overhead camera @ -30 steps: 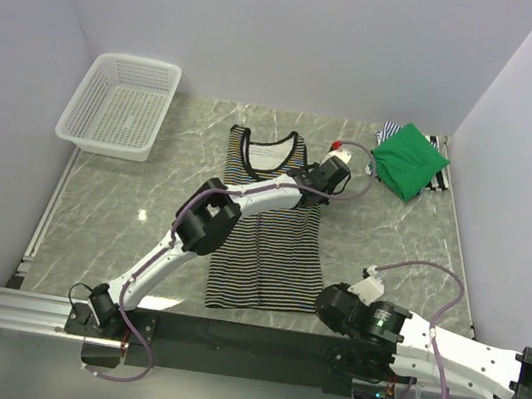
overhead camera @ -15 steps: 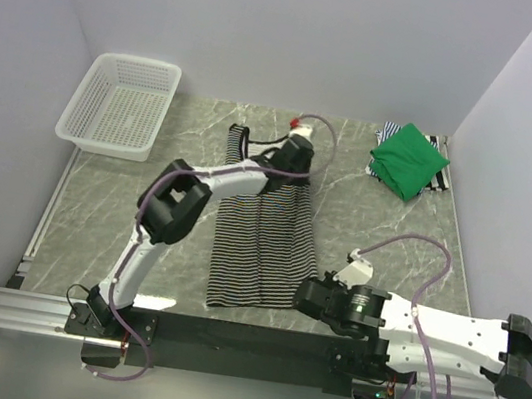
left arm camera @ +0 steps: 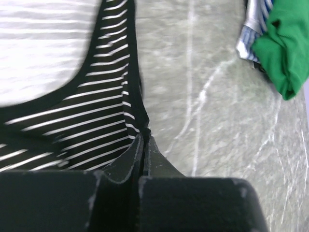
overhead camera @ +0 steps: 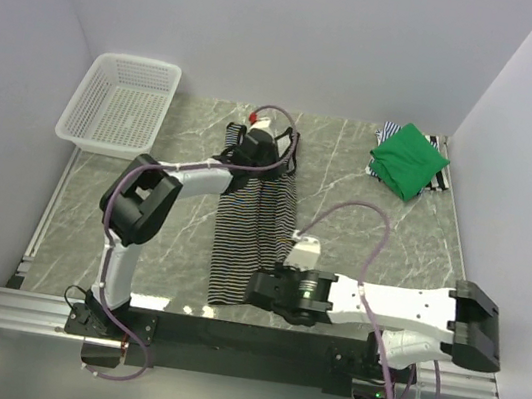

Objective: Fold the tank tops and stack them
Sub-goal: Fold the tank top

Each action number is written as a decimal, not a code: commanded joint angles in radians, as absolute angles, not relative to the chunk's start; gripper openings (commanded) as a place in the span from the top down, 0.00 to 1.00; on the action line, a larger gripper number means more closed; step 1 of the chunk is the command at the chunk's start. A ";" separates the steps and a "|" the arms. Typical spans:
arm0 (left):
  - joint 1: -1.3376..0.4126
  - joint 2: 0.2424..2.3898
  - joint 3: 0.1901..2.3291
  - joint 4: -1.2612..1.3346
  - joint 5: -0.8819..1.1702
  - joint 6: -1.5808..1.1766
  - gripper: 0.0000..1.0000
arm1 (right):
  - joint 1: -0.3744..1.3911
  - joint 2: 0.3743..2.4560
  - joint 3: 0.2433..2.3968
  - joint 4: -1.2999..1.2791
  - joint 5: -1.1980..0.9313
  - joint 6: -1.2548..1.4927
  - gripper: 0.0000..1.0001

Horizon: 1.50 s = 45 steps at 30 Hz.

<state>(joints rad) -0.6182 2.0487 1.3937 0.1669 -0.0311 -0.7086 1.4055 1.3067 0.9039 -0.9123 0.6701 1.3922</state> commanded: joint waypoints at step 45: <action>-0.578 1.897 1.314 -0.057 -0.040 -0.787 0.85 | 1.325 1.242 0.677 -0.551 0.488 1.236 0.53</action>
